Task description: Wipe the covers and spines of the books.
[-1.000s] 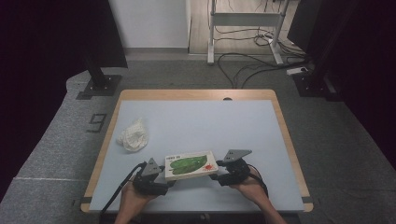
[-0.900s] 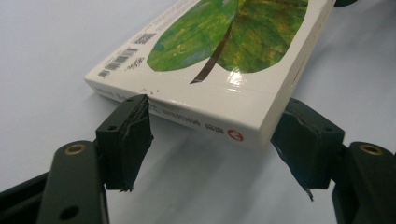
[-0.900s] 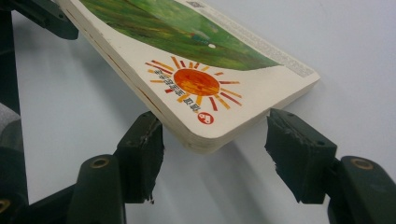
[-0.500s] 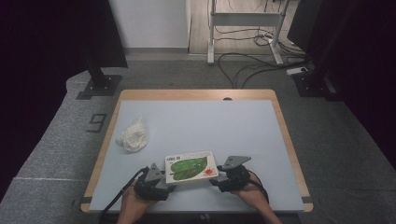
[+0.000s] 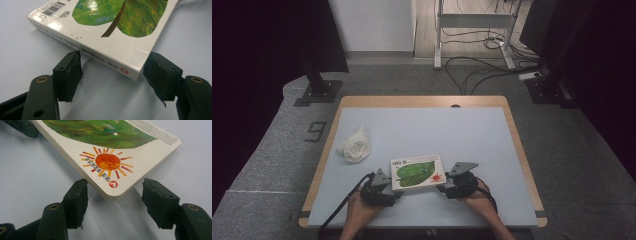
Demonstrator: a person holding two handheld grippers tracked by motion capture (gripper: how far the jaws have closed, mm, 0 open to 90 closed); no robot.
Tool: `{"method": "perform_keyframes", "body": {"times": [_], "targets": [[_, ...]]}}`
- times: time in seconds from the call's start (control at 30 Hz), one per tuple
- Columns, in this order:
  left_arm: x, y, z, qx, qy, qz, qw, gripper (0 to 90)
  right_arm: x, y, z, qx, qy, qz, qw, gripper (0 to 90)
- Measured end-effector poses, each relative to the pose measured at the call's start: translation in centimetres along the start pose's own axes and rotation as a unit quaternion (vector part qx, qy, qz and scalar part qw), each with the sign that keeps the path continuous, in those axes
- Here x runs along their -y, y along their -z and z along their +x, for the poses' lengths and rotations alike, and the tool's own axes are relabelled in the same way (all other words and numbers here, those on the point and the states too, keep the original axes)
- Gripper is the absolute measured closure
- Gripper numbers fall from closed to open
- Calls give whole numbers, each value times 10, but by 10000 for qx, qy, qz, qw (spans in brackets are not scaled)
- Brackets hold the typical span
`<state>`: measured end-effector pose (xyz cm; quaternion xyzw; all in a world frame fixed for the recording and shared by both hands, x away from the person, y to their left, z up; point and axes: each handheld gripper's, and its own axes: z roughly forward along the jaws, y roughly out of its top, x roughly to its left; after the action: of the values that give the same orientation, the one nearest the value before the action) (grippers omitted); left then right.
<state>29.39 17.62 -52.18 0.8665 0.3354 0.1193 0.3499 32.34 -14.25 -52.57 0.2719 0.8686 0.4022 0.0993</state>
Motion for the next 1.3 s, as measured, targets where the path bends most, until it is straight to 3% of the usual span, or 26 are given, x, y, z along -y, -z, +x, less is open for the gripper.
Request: {"method": "perform_keyframes", "body": {"times": [0.2,0.47,0.77,0.93,1.17,1.3], "targets": [[-1,-3,3,-42,-71,-14,10000,333,0,-7,-7,77,-20,-15,10000,368],[-1,-2,2,-33,-144,7,9999,331,1,-7,-5,77,89,-46,9999,347],[0,7,5,-6,-303,26,9995,199,6,1,-7,74,85,-131,9999,312],[-1,13,11,-222,-340,133,9991,135,9,11,-12,182,76,-183,9996,246],[-2,22,23,-306,-278,109,9991,49,18,23,-19,295,67,-98,9995,125],[-3,28,35,-253,-96,5,9996,49,25,31,-24,455,23,-12,9990,79]]}}
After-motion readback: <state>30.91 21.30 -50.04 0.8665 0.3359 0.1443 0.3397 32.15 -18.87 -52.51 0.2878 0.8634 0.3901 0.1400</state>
